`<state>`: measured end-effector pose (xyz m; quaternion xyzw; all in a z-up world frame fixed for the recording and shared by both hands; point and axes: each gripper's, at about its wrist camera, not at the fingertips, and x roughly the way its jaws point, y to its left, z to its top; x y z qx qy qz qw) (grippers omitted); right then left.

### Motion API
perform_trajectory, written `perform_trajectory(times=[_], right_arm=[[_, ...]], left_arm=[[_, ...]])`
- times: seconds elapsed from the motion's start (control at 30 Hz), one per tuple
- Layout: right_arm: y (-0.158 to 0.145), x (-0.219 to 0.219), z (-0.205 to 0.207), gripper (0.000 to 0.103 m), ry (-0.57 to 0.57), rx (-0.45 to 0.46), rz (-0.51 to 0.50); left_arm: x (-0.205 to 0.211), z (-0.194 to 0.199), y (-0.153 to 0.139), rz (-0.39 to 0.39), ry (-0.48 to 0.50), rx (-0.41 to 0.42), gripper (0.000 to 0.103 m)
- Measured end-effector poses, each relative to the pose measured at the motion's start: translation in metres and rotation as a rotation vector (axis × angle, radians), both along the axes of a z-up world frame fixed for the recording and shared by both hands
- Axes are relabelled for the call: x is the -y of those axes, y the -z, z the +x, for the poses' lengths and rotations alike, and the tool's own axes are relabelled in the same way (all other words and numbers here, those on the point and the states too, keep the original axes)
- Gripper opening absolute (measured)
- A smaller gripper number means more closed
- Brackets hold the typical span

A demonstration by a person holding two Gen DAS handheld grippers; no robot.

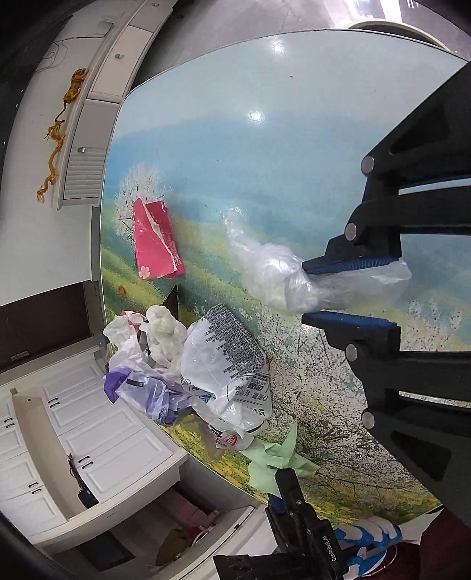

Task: Collect trash
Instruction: 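Grasp the green cloth with the left tool while the right grasps a clear bag, then carry the green cloth and clear bag to the bin and release both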

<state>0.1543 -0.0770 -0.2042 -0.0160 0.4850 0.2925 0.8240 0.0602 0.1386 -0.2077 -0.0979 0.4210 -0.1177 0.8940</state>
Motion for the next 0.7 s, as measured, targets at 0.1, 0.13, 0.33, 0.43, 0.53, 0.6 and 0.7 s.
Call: perform_trajectory(times=[0.1, 0.13, 0.33, 0.43, 0.53, 0.6, 0.7], right_arm=[[-0.002, 0.001, -0.006, 0.015, 0.003, 0.006, 0.015], [-0.003, 0.002, -0.008, 0.014, 0.005, 0.010, 0.021], [-0.012, 0.008, -0.024, 0.012, 0.021, 0.034, 0.052], [-0.023, 0.015, -0.035, 0.012, 0.031, 0.058, 0.075], [-0.036, 0.024, -0.047, 0.012, 0.047, 0.092, 0.096], [-0.046, 0.030, -0.051, 0.012, 0.058, 0.113, 0.102], [-0.057, 0.041, -0.054, 0.012, 0.075, 0.138, 0.112]], left_arm=[[0.006, -0.007, -0.006, -0.006, 0.001, 0.011, 0.011], [0.008, -0.010, -0.008, 0.000, -0.002, 0.021, 0.011], [0.018, -0.030, -0.026, 0.026, -0.004, 0.070, 0.010], [0.030, -0.038, -0.042, 0.073, -0.002, 0.105, 0.010], [0.042, -0.041, -0.056, 0.125, -0.002, 0.131, 0.010], [0.049, -0.042, -0.064, 0.152, -0.001, 0.149, 0.010], [0.062, -0.045, -0.074, 0.177, 0.005, 0.170, 0.010]])
